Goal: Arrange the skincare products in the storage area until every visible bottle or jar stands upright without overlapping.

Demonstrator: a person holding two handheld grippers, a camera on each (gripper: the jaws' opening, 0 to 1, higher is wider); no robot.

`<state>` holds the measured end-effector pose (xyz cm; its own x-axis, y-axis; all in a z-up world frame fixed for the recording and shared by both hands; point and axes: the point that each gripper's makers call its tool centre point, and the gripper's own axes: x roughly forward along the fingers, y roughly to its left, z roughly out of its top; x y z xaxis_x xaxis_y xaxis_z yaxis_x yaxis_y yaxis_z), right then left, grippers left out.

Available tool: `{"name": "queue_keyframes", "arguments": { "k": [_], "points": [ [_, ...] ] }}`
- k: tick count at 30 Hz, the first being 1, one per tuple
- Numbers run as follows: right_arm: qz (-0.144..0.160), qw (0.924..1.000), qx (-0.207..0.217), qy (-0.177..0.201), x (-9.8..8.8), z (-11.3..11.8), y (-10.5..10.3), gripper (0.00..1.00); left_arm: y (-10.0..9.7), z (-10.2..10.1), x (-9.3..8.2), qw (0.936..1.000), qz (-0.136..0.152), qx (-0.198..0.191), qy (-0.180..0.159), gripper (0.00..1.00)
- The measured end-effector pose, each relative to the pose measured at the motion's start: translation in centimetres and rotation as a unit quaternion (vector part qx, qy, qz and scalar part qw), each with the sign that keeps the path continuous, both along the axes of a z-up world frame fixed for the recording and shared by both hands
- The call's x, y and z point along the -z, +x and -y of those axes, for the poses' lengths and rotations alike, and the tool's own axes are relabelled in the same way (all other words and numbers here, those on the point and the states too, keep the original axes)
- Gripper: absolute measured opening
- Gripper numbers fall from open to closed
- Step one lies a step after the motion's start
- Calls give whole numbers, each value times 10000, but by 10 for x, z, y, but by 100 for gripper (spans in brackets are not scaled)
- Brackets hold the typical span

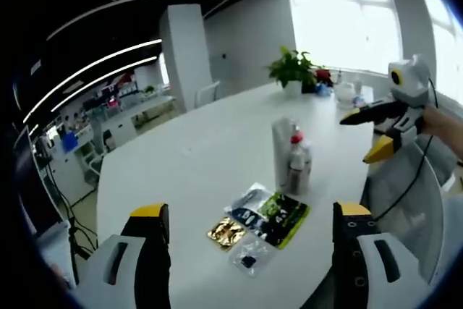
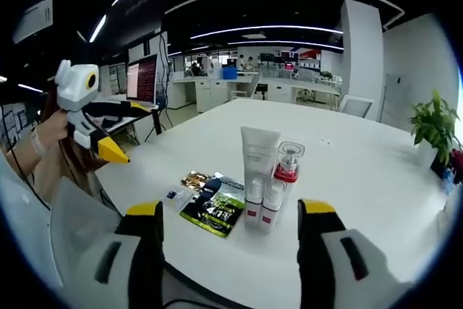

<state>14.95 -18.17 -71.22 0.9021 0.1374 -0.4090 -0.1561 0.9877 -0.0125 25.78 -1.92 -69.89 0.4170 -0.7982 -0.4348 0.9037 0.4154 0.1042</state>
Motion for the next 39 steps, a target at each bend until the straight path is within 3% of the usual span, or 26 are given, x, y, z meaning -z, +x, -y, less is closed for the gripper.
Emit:
{"name": "queue_keyframes", "arguments": {
  "k": [4,15,20,28,39],
  "points": [
    [19,10000,18,-10,1,5,-6,80,-4,-2,2,9998,17,-150,-127,97],
    [-53,10000,7,-78,8,18,-22,89,-19,-6,12,9983,-210,-390,-389,97],
    [-43,10000,-19,-73,12,24,-27,93,-24,-14,15,9973,-151,-579,-417,97],
    [-89,10000,-22,-16,20,28,-36,94,-28,-25,28,9943,-294,-897,-491,97],
    [-19,10000,28,80,21,32,-34,94,-28,-21,29,9933,-334,-948,-564,97]
  ]
}}
